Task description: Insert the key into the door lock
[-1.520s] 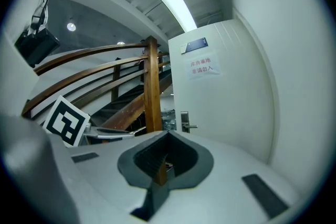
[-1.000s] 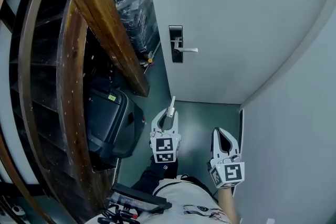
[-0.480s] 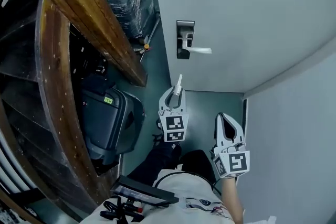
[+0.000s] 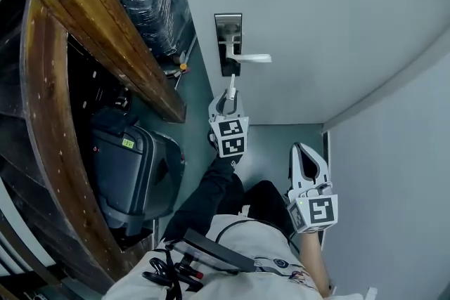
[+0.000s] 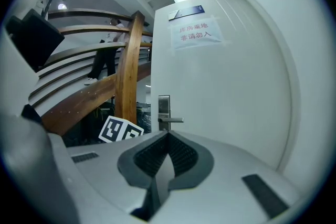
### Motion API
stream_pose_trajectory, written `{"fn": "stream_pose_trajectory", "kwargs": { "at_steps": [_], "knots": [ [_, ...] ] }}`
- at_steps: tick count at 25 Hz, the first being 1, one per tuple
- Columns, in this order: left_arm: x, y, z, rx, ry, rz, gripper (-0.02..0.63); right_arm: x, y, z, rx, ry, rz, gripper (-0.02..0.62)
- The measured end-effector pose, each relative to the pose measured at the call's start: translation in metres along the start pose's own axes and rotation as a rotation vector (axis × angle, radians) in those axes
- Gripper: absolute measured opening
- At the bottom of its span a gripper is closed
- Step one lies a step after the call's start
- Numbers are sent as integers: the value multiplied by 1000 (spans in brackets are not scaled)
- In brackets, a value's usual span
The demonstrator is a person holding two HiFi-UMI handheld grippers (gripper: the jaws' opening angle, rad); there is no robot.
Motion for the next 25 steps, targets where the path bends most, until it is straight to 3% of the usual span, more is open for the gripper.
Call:
{"fn": "stream_pose_trajectory", "kwargs": {
  "at_steps": [8,25],
  "knots": [
    [46,-17,6,9,-9,-43,117,16,30,34,13,-16,15,6],
    [70,-21,2,29,-26,-49,117,41,40,46,48,-38,-14,6]
  ]
}}
Point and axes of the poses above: the fingertips, and each gripper's own axes: x forward along the fingers, y to its right, z out of its underside, the point moved 2 cm from there along -x, backward along the fingers, and after that the axes turned 7 degrees about x, right-handed, at the moved point
